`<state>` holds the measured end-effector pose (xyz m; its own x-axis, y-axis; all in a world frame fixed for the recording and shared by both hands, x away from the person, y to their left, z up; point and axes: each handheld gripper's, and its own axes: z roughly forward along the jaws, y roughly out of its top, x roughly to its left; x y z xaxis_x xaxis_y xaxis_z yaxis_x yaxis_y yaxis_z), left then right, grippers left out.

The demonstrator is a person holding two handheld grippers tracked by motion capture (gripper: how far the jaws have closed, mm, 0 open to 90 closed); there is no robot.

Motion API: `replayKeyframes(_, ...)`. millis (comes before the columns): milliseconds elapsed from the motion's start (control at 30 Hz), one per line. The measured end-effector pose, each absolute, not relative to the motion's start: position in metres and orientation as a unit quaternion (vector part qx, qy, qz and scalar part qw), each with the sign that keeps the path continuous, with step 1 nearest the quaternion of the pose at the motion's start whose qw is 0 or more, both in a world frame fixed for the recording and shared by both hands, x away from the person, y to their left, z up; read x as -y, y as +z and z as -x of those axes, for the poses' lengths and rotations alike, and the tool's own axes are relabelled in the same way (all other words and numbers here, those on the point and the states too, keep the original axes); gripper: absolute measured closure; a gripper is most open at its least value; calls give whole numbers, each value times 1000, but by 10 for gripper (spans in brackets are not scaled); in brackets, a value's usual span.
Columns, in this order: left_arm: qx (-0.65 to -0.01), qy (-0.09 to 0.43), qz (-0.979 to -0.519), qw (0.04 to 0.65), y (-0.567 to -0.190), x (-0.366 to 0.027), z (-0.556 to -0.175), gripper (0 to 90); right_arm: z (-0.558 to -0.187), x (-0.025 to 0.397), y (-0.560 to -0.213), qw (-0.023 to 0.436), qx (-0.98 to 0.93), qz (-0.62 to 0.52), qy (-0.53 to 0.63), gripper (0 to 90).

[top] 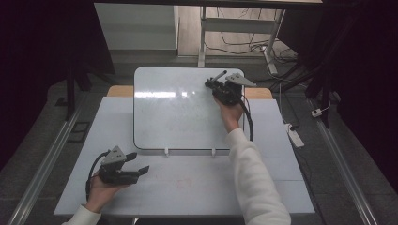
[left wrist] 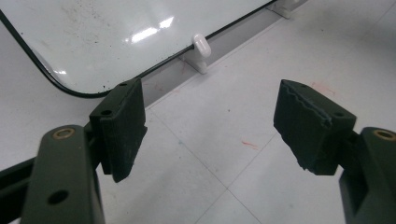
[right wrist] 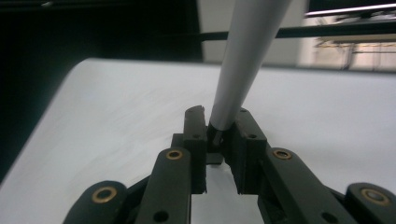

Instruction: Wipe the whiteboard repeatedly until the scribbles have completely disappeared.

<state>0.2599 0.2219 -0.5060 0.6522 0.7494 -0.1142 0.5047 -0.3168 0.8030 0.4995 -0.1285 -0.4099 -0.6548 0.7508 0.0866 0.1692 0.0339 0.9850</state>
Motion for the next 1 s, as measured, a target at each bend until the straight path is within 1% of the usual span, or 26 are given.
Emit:
replayKeyframes(67, -392, 142, -799, 433, -506, -221, -259, 263, -496, 126, -413, 248, -685, -331, 599, 777)
replayKeyframes(133, -392, 143, -799, 433, -506, -222, -259, 263, -498, 134, -412, 243, -678, -341, 604, 777)
replayKeyframes(200, -392, 143, -798, 435, -505, -222, -258, 263, -499, 145, -409, 256, -664, -362, 602, 777)
replayKeyframes(267, -392, 142, -798, 435, -506, -222, -259, 263, -500, 152, -408, 252, -658, -370, 606, 777)
replayKeyframes(333, -392, 141, -799, 433, -506, -222, -260, 263, -497, 149, -409, 259, -661, -365, 603, 777)
replayKeyframes(467, -392, 141, -799, 434, -506, -222, -259, 263, -495, 143, -410, 257, -677, -350, 594, 777)
replayKeyframes(500, -393, 142, -798, 434, -506, -222, -259, 263, -496, 146, -409, 256, -674, -355, 596, 777)
replayKeyframes(567, -393, 142, -798, 435, -506, -223, -259, 263, -497, 155, -406, 269, -664, -368, 593, 777)
replayKeyframes(633, -393, 141, -798, 434, -506, -222, -260, 263, -499, 163, -406, 263, -654, -378, 600, 777)
replayKeyframes(733, -392, 141, -799, 433, -506, -221, -260, 263, -497, 159, -407, 271, -658, -373, 596, 777)
replayKeyframes(867, -393, 141, -798, 433, -506, -221, -260, 263, -496, 149, -409, 262, -669, -360, 595, 777)
replayKeyframes(1000, -394, 142, -798, 434, -506, -222, -260, 263, -497, 153, -407, 265, -664, -365, 596, 777)
